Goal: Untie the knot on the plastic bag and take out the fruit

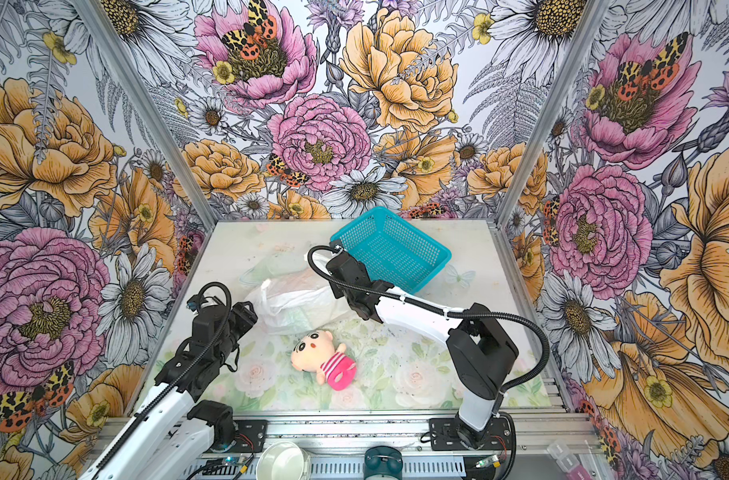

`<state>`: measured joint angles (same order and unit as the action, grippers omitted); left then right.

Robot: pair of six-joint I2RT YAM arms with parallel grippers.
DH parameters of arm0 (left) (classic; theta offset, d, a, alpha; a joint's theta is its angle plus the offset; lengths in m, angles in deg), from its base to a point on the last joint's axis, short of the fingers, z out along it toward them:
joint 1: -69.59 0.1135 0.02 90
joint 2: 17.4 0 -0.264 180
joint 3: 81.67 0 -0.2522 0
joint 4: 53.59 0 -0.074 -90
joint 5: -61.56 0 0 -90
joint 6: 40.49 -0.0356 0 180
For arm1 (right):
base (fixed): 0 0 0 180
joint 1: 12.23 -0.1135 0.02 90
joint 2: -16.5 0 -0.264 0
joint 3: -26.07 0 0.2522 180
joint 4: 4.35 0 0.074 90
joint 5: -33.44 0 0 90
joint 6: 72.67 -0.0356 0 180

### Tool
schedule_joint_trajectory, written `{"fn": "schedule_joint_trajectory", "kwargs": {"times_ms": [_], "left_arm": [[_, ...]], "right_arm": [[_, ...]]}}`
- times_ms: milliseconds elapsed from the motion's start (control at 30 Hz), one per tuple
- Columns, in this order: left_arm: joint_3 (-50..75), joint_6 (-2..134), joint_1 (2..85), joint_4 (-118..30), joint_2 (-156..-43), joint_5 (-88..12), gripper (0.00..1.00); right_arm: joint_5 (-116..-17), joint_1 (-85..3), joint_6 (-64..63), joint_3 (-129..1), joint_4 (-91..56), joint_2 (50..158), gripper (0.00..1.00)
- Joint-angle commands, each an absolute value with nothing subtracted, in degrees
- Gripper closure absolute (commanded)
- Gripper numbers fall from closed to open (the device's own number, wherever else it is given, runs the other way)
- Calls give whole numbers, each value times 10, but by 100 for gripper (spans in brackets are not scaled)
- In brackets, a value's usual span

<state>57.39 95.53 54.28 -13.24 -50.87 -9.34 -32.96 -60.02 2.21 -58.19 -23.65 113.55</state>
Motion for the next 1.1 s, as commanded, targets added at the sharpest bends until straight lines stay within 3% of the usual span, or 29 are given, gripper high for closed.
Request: {"fn": "schedule_joint_trajectory", "kwargs": {"times_ms": [0,167,333,533,767,833,900,967,1000,1067], "left_arm": [[536,927,521,-46,-430,-41,19],[543,889,458,-34,-303,-57,8],[549,853,383,-57,-299,-53,4],[537,852,313,-117,-423,29,1],[428,860,313,-116,-595,152,4],[397,847,321,-118,-629,156,24],[373,840,336,-121,-663,160,63],[354,832,361,-119,-692,139,88],[346,826,376,-119,-702,118,98],[340,823,399,-120,-710,90,100]], "right_arm": [[-312,-604,-19,-525,-130,1082,100],[-307,-604,-30,-480,-90,1051,100],[-318,-605,-33,-470,-84,1039,100],[-327,-608,-38,-471,-88,1038,100],[-327,-612,-44,-451,-76,1022,100],[-328,-613,-50,-443,-67,1018,100],[-330,-614,-56,-434,-56,1013,100],[-331,-614,-60,-432,-52,1009,100],[-330,-615,-64,-431,-53,1006,100],[-327,-616,-73,-426,-58,1000,100]]}}
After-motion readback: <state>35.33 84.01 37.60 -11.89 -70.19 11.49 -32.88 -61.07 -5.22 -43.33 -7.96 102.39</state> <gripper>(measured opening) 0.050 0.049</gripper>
